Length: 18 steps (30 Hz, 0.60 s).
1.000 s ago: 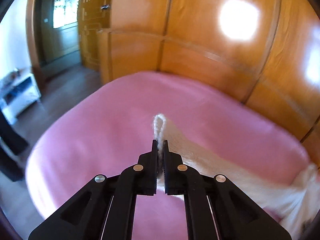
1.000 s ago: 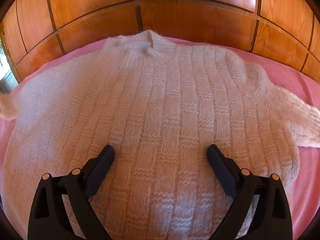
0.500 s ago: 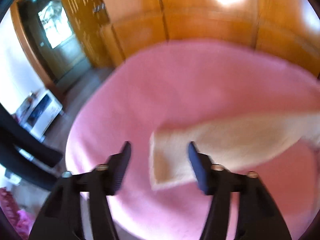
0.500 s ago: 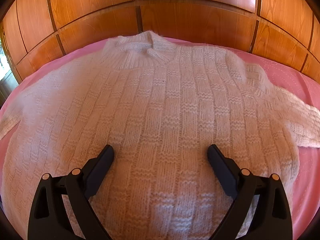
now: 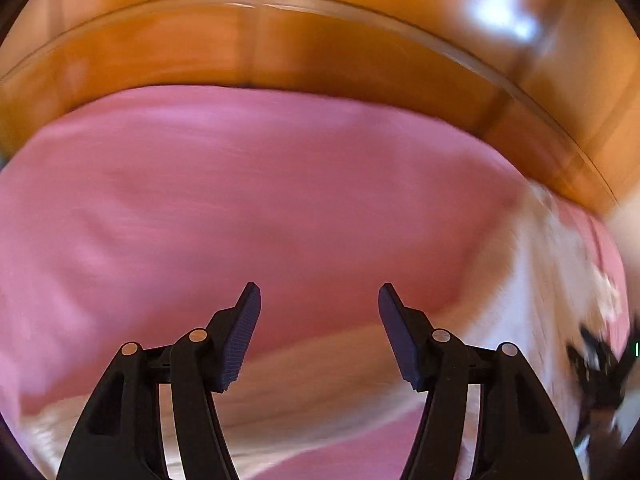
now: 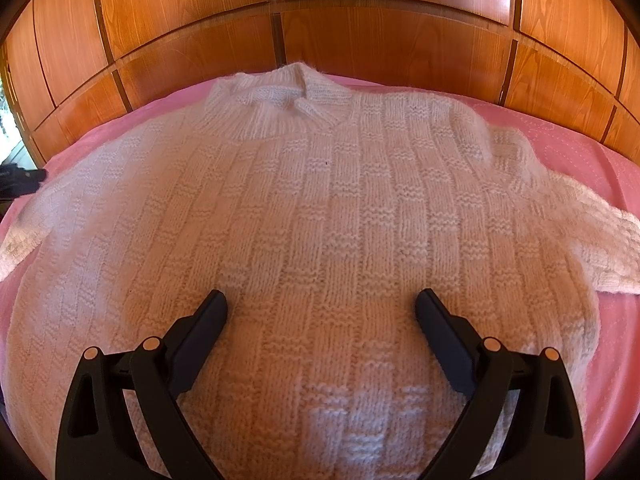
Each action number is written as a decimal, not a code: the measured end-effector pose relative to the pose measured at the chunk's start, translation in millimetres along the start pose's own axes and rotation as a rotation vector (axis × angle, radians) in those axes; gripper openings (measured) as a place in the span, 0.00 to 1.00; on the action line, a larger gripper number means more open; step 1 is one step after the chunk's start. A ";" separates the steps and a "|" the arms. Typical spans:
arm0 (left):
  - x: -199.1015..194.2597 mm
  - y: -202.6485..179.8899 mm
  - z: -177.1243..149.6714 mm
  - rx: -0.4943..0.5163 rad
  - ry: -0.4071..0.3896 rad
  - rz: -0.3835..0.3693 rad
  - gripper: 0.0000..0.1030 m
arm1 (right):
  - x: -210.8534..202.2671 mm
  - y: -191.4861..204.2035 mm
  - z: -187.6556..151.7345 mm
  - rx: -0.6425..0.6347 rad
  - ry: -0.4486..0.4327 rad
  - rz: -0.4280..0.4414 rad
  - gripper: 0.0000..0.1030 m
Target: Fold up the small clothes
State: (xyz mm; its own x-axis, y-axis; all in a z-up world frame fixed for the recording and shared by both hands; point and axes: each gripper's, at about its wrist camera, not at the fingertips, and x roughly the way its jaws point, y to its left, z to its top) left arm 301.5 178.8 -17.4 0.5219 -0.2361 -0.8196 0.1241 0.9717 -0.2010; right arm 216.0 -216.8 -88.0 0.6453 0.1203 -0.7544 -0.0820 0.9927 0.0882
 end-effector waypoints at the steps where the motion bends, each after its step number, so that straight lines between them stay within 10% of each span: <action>1: 3.1 -11.2 -6.1 0.052 0.012 -0.017 0.59 | 0.1 -0.4 0.1 0.000 0.000 0.002 0.94; 11: 13.4 -35.5 -36.1 0.198 0.087 -0.076 0.58 | 1.7 0.3 0.7 0.000 0.001 0.007 0.96; 18: 19.7 -50.8 -40.7 0.273 0.096 -0.076 0.07 | 1.9 0.4 0.5 -0.001 0.001 0.006 0.96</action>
State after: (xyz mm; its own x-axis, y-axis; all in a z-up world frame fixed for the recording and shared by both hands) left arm 271.1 124.7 -45.2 0.4220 -0.2951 -0.8572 0.3887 0.9131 -0.1230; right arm 217.6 -216.3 -89.0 0.6442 0.1266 -0.7543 -0.0871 0.9919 0.0921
